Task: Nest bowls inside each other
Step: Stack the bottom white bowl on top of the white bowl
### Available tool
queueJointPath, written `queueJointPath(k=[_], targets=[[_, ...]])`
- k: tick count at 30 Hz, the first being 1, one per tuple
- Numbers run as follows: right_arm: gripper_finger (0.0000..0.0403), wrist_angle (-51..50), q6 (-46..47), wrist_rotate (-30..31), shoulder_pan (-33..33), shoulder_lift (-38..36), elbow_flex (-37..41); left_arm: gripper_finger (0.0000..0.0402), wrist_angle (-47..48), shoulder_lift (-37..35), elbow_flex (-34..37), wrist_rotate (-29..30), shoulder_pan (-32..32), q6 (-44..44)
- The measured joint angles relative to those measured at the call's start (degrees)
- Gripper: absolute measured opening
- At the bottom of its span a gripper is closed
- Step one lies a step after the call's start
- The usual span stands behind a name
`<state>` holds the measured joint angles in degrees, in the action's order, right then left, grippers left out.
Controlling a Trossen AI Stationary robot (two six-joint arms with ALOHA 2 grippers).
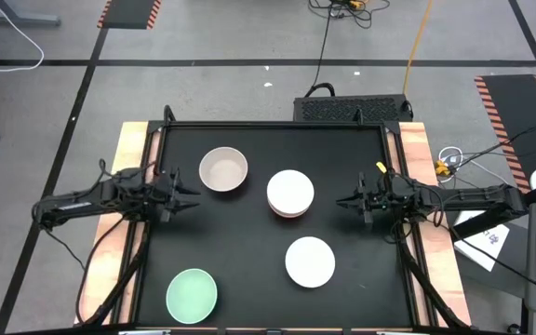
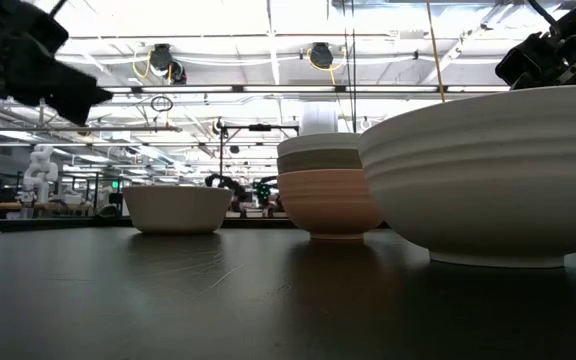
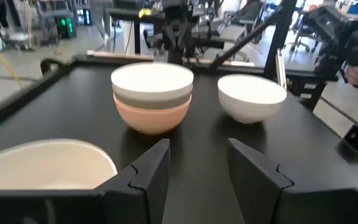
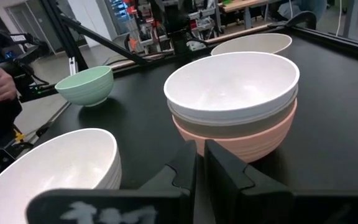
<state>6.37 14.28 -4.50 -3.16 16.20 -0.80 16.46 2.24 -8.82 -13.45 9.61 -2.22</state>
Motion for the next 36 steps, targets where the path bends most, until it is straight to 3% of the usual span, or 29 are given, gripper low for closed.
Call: queueJointPath(k=[6,25,36], targets=[[0.0026,0.99,-0.2,-0.01,0.0,0.01,0.0,0.0159,-2.21,0.0,3.39,0.0,0.0,-0.28],[0.0026,2.19,-3.15,-0.02,0.0,0.01,-0.01,0.0159,-2.37,1.11,3.54,0.02,0.0,0.79],[0.0026,9.45,-6.61,-0.02,0.0,-0.01,0.0,0.0159,-2.39,1.11,3.53,-0.04,0.0,0.21]])
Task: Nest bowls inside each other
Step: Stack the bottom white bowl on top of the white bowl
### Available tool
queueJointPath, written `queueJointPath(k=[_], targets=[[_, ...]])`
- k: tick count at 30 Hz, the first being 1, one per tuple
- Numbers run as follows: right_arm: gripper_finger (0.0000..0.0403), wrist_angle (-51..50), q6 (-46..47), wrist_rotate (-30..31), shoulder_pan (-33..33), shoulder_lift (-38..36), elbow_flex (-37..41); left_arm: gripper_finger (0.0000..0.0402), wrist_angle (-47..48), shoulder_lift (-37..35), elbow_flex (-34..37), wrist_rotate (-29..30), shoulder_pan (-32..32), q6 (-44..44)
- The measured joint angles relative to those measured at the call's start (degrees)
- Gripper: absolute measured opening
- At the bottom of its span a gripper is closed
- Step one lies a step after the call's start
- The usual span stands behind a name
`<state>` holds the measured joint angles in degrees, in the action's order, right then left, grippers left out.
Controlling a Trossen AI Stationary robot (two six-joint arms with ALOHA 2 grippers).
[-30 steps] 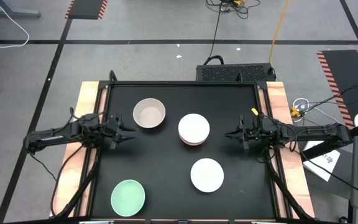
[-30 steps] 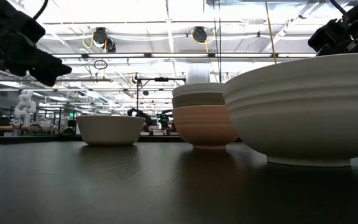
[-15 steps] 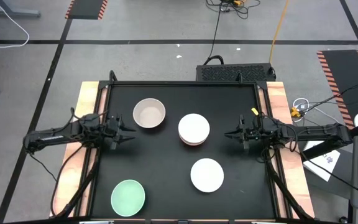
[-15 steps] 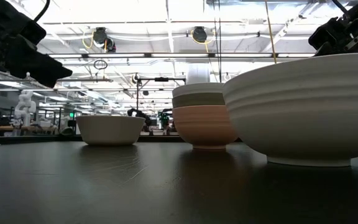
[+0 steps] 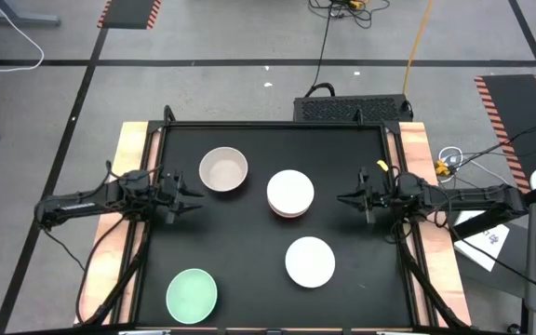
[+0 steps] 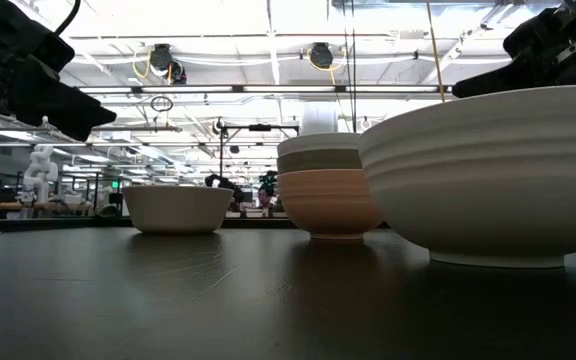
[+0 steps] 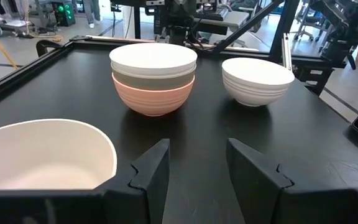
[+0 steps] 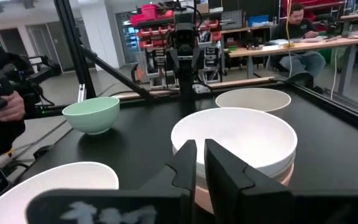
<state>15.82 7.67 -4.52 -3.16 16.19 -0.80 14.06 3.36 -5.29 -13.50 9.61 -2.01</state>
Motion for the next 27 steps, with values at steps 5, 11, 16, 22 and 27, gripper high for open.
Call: queueJointPath(k=[5,11,16,22,27], targets=[[0.0026,-1.23,0.87,-0.49,0.01,0.04,-0.01,0.0159,-0.02,0.0,0.01,-0.42,0.0,-0.01],[0.0025,1.88,0.11,-6.58,2.02,0.71,-0.04,0.0159,-0.02,0.0,0.0,-0.46,0.0,-0.01],[0.0024,7.23,2.9,-10.63,4.62,0.79,-0.05,0.0159,-0.03,0.0,0.01,-0.48,0.0,-0.01],[0.0025,10.94,8.59,-13.34,8.73,1.11,-2.0,0.0159,-0.02,0.0,0.01,-0.52,0.0,-0.27],[0.0034,10.95,2.82,-9.0,12.87,4.57,-4.98,0.0159,-0.02,0.0,0.0,-0.52,0.0,-0.41]])
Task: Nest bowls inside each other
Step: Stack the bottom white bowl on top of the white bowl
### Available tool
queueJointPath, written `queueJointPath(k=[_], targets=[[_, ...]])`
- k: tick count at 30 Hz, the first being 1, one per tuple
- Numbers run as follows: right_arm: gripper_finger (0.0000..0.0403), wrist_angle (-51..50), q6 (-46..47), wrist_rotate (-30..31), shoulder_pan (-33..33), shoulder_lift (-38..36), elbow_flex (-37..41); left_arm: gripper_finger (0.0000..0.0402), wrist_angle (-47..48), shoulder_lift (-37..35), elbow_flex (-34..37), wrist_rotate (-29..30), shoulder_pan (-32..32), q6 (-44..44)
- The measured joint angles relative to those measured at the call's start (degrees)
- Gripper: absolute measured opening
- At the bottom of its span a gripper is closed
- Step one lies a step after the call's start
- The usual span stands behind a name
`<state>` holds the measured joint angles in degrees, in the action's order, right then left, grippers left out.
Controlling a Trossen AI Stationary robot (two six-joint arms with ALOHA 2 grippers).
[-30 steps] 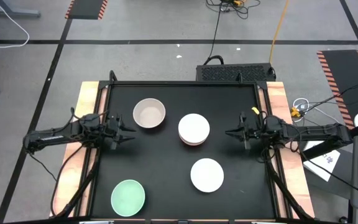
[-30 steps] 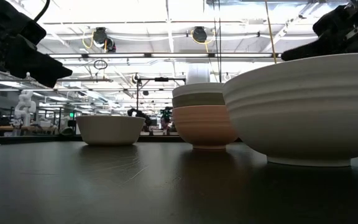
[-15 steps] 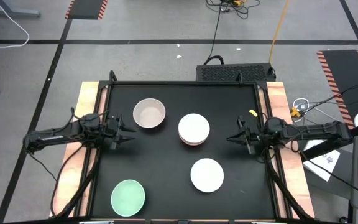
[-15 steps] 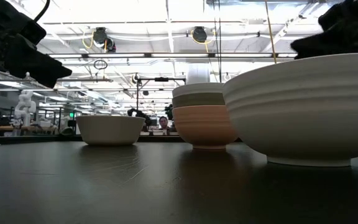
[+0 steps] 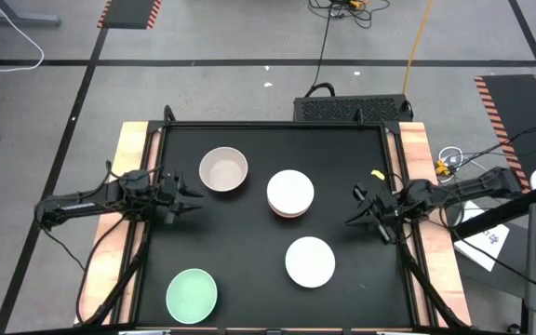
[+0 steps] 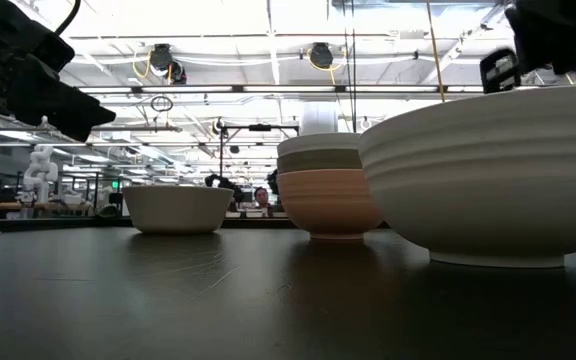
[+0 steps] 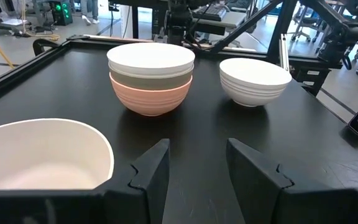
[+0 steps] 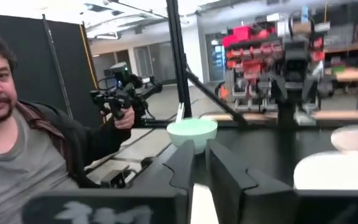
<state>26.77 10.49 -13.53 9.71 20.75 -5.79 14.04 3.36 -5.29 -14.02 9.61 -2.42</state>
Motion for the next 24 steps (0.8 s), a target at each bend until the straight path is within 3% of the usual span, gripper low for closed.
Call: queueJointPath(k=[8,15,24], targets=[[0.0143,-0.38,-3.5,1.7,3.63,8.53,-7.77,0.0159,0.0,0.0,-0.01,-0.95,0.0,-1.38],[0.024,-16.31,1.73,7.68,5.95,17.01,-18.01,0.0159,0.0,0.0,-0.01,-1.12,-0.02,-1.35],[0.026,-29.45,8.24,7.85,13.35,30.75,-30.4,0.0159,0.0,0.0,-0.01,-1.11,-0.02,-1.04]])
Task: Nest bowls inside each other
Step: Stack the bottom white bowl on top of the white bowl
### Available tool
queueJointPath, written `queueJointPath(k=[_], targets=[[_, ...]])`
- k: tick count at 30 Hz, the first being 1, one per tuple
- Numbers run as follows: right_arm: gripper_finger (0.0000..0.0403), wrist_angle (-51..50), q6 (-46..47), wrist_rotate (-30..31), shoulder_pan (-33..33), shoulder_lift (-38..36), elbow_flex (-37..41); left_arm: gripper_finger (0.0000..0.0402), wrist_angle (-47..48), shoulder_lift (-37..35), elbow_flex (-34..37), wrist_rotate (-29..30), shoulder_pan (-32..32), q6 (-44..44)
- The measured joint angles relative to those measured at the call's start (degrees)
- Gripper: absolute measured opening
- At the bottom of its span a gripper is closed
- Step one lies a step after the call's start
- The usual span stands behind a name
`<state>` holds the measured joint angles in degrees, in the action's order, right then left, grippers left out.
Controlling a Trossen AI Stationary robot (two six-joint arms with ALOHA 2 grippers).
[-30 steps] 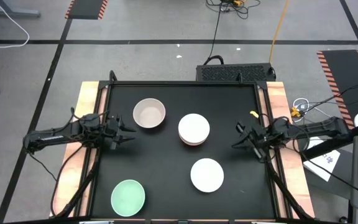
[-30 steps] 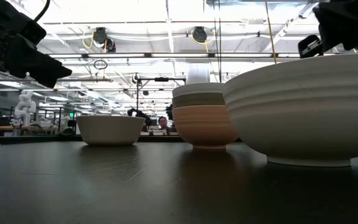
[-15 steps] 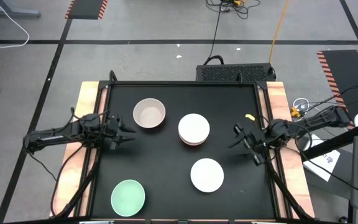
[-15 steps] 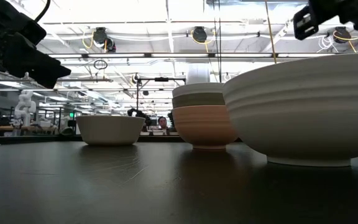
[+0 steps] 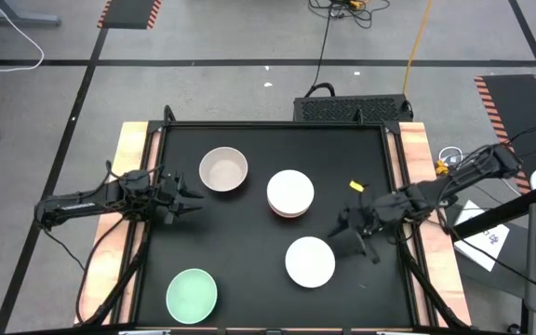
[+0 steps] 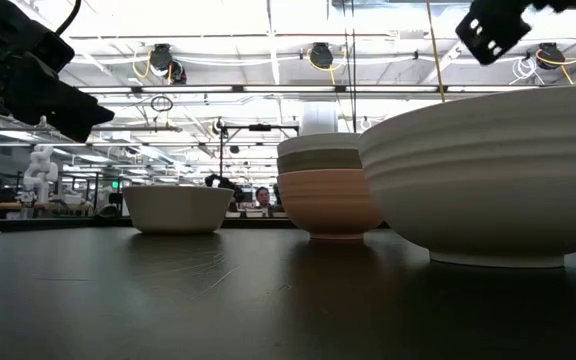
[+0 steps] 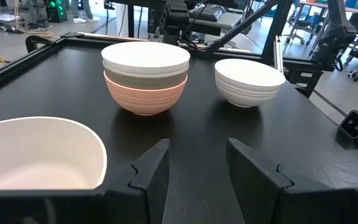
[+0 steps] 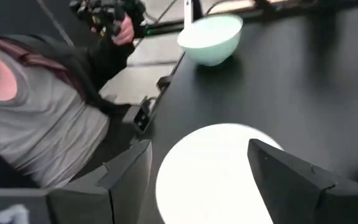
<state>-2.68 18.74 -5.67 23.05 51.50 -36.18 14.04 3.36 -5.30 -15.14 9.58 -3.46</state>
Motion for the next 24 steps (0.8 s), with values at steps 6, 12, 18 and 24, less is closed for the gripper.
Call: queueJointPath(k=[6,12,18,24], targets=[[0.026,-11.34,8.84,5.88,1.86,4.99,-4.61,0.0159,0.0,0.0,0.0,0.0,0.01,-0.25],[0.0261,-15.98,18.41,8.37,1.81,7.88,-5.47,0.0159,-0.11,0.0,0.0,0.0,0.02,-0.33],[0.0261,-16.51,24.1,7.31,1.62,9.07,-5.47,0.0159,-0.13,0.0,0.0,0.0,0.02,-0.5],[0.0261,-17.75,28.32,7.09,1.2,10.41,-5.47,0.0159,-0.11,0.0,0.0,0.0,0.01,-0.01]])
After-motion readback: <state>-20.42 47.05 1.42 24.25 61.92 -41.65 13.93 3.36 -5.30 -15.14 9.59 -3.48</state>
